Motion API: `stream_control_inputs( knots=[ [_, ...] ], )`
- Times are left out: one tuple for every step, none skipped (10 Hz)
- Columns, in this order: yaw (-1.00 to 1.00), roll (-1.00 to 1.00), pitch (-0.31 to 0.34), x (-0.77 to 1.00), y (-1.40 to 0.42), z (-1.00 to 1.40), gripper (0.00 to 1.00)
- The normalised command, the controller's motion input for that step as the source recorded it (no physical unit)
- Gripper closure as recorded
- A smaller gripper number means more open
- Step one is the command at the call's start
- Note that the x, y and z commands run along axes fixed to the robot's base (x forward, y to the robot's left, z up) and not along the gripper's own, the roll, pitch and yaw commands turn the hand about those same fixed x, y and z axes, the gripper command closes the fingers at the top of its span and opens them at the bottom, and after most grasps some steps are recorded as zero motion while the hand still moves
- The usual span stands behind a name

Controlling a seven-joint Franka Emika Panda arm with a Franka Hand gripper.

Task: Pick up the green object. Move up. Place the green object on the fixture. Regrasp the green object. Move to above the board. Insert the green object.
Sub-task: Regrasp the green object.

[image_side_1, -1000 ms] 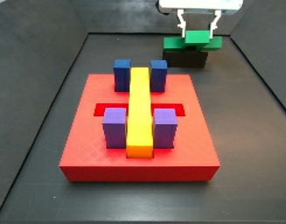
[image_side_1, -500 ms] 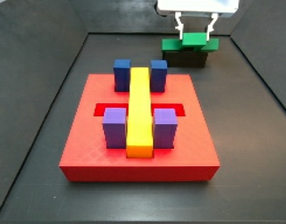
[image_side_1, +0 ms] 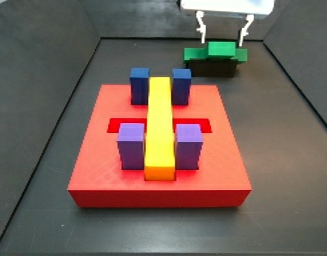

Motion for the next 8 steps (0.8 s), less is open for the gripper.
stream_control_inputs(
  knots=[
    [0.0,0.72,0.134,0.05,0.0,0.31,0.0],
    [-0.01,0.43,-0.031,0.0,-0.06,0.11,0.0],
    [0.0,0.35,-0.377,-0.09,-0.01,0.0,0.0],
    [0.0,0.37,-0.529,0.0,-0.03,0.0,0.0],
    [0.05,0.28,-0.663,0.0,0.0,0.02,0.0],
    [0.09,0.29,-0.72,0.0,0.0,0.18,0.0],
    [0.07,0.45,-0.68,-0.04,0.0,0.31,0.0],
    [0.05,0.71,-0.454,-0.14,-0.06,0.4,0.0]
  ],
)
